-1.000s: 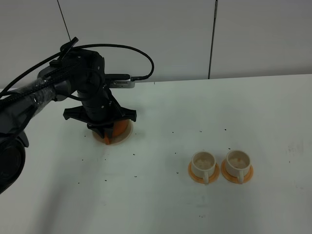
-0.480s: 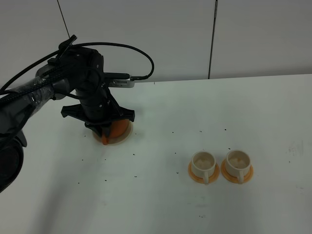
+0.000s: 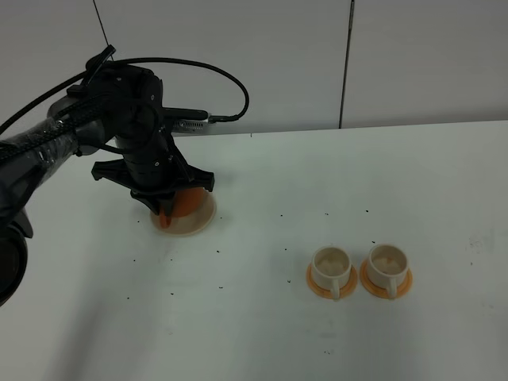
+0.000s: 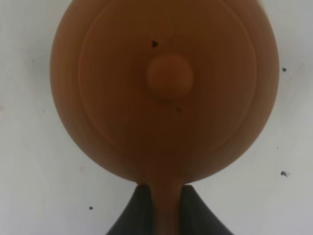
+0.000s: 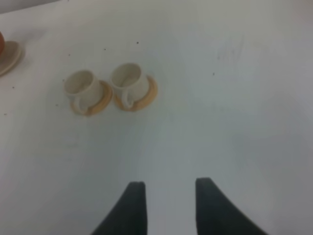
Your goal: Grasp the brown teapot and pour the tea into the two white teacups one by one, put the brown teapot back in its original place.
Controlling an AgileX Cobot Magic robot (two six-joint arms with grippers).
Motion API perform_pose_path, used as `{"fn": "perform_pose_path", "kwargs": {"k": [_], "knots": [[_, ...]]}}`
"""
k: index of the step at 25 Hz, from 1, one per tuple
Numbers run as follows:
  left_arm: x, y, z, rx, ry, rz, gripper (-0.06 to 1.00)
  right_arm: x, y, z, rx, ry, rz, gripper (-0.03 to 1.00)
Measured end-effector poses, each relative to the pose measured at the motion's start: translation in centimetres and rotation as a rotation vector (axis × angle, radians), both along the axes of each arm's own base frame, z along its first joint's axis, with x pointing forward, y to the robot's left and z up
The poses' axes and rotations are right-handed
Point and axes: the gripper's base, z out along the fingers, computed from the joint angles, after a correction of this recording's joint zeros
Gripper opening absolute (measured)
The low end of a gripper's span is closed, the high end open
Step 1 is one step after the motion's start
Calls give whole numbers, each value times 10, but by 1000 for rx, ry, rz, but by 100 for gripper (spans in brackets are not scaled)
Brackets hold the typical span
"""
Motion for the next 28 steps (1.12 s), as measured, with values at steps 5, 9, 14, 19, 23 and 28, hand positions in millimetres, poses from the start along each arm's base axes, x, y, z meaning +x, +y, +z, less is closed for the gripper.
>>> {"fn": "perform_pose_path", "kwargs": {"k": [5, 9, 14, 19, 23, 28], "knots": [[-3, 0, 14, 1, -2, -138, 17, 0, 0, 0, 0, 0, 0, 24], [-7, -3, 27, -26, -12, -257, 17, 0, 0, 0, 0, 0, 0, 24], [-11, -12, 33, -56, -6, -473, 17, 0, 0, 0, 0, 0, 0, 24], [-18, -34, 33, -103, 1, -736, 17, 0, 0, 0, 0, 0, 0, 24], [-23, -49, 33, -144, -16, -884, 17, 0, 0, 0, 0, 0, 0, 24], [-27, -59, 34, -133, -26, -1050, 17, 0, 0, 0, 0, 0, 0, 24]]}}
